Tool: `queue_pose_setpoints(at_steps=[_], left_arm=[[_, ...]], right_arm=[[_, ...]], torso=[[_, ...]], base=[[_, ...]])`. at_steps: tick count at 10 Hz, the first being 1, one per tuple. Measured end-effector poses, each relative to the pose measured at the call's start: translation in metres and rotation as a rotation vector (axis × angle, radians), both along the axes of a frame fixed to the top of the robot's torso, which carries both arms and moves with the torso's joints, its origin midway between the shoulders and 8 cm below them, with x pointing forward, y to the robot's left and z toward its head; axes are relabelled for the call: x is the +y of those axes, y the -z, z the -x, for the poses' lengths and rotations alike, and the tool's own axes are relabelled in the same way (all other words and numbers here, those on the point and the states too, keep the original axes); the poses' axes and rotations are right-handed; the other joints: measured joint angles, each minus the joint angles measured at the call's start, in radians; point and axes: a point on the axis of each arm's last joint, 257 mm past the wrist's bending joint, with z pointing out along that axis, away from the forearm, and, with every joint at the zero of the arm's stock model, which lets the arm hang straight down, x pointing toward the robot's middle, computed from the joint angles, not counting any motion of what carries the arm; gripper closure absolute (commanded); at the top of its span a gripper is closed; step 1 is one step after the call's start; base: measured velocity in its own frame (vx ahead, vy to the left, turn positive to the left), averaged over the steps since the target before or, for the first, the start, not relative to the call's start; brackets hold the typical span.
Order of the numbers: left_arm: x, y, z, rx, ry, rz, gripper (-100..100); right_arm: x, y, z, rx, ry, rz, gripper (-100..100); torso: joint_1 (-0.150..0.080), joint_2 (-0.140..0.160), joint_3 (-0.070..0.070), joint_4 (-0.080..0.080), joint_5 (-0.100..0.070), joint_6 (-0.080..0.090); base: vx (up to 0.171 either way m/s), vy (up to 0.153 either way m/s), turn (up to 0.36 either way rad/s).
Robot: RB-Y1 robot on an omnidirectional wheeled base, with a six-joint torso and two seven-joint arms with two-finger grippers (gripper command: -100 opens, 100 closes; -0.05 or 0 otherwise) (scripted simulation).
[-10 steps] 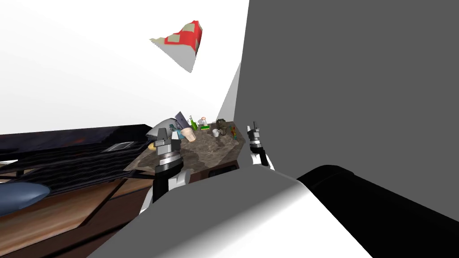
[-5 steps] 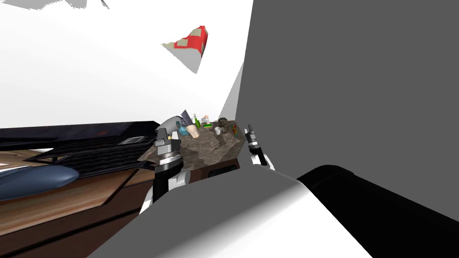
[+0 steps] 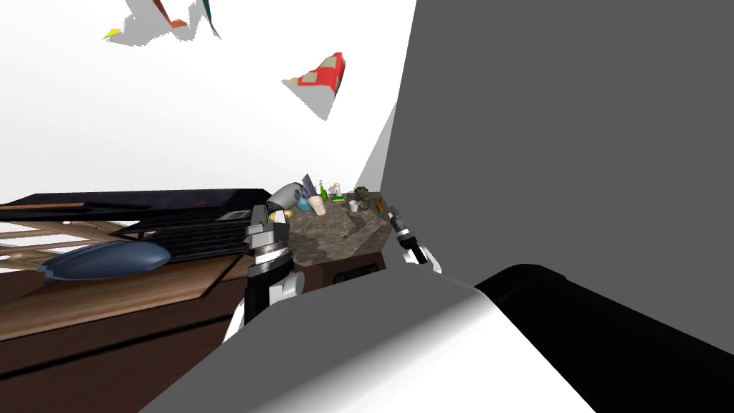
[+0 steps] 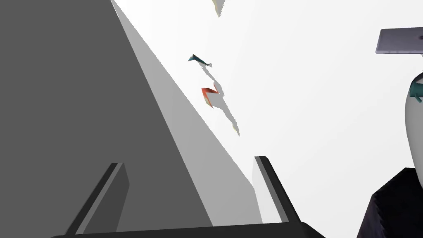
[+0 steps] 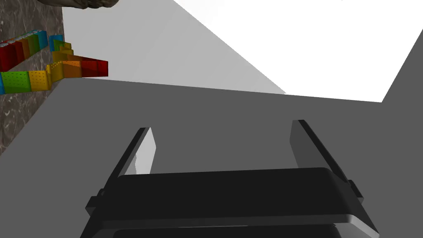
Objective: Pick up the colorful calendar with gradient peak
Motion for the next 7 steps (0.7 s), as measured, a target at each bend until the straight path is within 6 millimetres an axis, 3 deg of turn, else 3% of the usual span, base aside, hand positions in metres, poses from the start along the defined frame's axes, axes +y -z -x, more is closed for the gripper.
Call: queue_pose_setpoints(at_steps=[4,7], left_arm=[[0.0,0.0,0.0,0.0,0.0,0.0,0],[0.0,0.0,0.0,0.0,0.0,0.0,0]], right_arm=[[-0.01,0.068,-0.005,0.173,-0.022,0.179,-100],[-0.029,0.107,0.0,0.272,-0.027,0.296,-100]], torso=[[0.001,-0.002,-0.001,0.0,0.0,0.0],[0.0,-0.004,-0.002,-0.001,0.0,0.0]], base=[[-0.051,0.063,0.111],[-0.02,0.057,0.144]])
